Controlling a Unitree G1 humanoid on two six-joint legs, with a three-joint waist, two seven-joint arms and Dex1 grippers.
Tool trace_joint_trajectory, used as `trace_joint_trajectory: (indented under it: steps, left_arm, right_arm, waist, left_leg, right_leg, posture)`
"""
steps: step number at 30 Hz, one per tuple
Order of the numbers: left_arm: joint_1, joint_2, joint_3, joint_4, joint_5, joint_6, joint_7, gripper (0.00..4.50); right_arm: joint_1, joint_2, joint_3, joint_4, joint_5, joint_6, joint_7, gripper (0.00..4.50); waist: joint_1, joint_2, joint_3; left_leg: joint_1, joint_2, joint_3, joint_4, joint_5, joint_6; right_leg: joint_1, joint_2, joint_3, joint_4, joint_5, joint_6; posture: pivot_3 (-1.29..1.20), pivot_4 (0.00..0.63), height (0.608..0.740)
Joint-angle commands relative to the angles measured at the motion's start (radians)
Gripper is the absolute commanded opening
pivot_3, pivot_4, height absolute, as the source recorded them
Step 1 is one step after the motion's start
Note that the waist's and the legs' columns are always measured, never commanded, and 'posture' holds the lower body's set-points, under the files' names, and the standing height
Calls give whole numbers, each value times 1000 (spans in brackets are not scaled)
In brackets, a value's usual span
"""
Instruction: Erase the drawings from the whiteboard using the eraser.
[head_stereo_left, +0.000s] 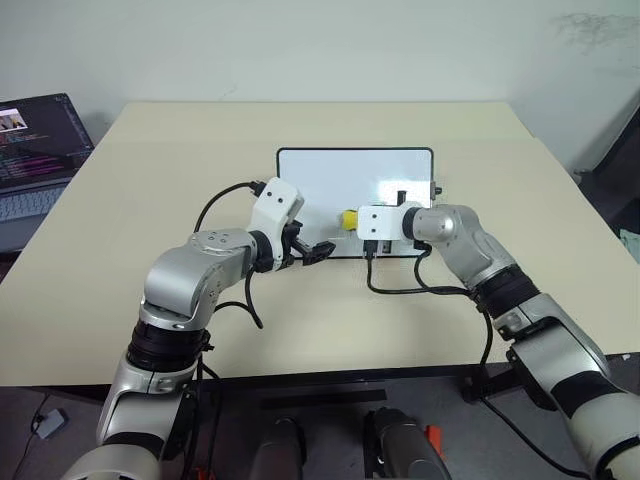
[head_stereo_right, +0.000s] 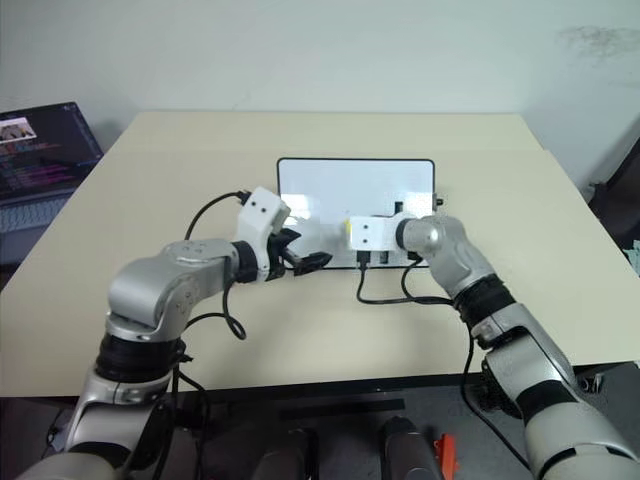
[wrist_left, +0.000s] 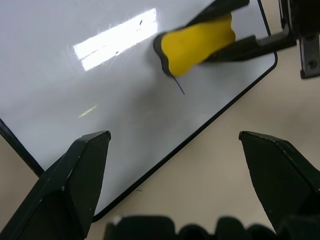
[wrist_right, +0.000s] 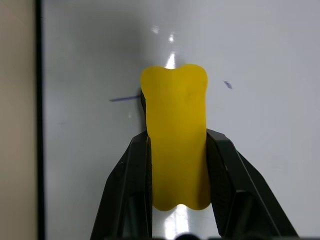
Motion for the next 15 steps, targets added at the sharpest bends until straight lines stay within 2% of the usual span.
trace_joint_trajectory:
  steps: [1,15]
  left_arm:
    - [-21,0,11,-31,-2,-6,3,4500]
    - [-16,-10,8,-37,-2,-8,7,4500]
  right_arm:
    - [-14,-8,-8,-1,-16,23,-3,1090]
    - [-194,-8,-70,211,-16,-12,-235,1090]
  waist:
    - [0,0,0]
    - [1,0,0]
  left_leg:
    - [0,0,0,0,0,0]
    - [-1,0,0,0,0,0]
  right_leg:
    - [0,0,0,0,0,0]
    - [0,0,0,-1,0,0]
  posture:
    - [0,150,740]
    - [0,150,740]
